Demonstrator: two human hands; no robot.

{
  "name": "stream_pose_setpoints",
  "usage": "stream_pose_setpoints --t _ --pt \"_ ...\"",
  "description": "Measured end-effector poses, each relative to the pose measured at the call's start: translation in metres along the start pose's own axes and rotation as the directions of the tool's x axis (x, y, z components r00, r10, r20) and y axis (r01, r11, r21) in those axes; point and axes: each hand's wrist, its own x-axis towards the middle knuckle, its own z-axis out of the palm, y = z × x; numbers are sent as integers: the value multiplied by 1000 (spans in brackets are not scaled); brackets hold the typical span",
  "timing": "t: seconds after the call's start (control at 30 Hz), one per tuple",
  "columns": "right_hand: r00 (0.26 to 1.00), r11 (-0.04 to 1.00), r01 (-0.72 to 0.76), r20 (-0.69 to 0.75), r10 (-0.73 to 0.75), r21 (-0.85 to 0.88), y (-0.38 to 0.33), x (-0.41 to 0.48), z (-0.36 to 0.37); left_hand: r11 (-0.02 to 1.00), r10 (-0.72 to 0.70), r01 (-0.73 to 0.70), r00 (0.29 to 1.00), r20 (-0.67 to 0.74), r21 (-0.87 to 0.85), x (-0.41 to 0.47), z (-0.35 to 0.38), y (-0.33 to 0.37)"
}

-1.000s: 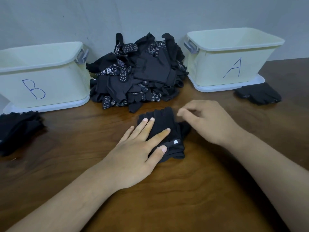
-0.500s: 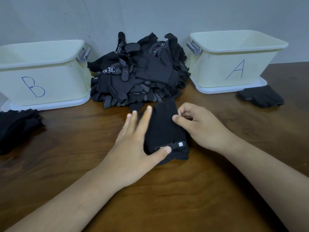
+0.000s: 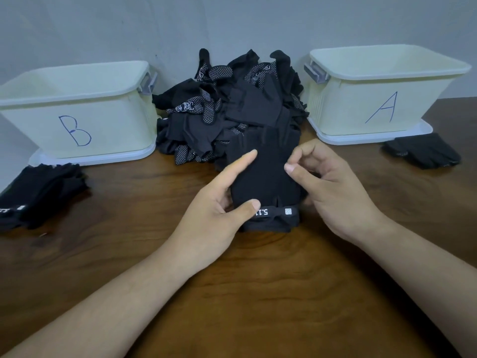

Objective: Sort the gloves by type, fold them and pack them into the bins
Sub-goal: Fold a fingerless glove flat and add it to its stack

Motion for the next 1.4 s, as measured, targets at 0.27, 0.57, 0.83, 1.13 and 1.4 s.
stream_pose_setpoints --t 0.27,0.57,0.83,1.13,1.4 --pt "990 999 26 141 -19 -47 -10 -8 10 999 22 -21 1000 18 -34 0 -14 6" --pt "991 992 -38 129 22 120 -25 14 63 999 34 -33 999 14 -20 -5 -70 20" --pt "961 978 -122 265 74 170 -34 48 176 1000 -7 10 989 -147 22 -45 -182 26" --pt "948 946 -231 271 167 227 -41 88 320 980 -185 139 904 -386 -144 -76 -301 24" --pt "951 960 -243 231 208 137 -34 114 389 926 -349 126 647 -678 -357 -77 -328 1"
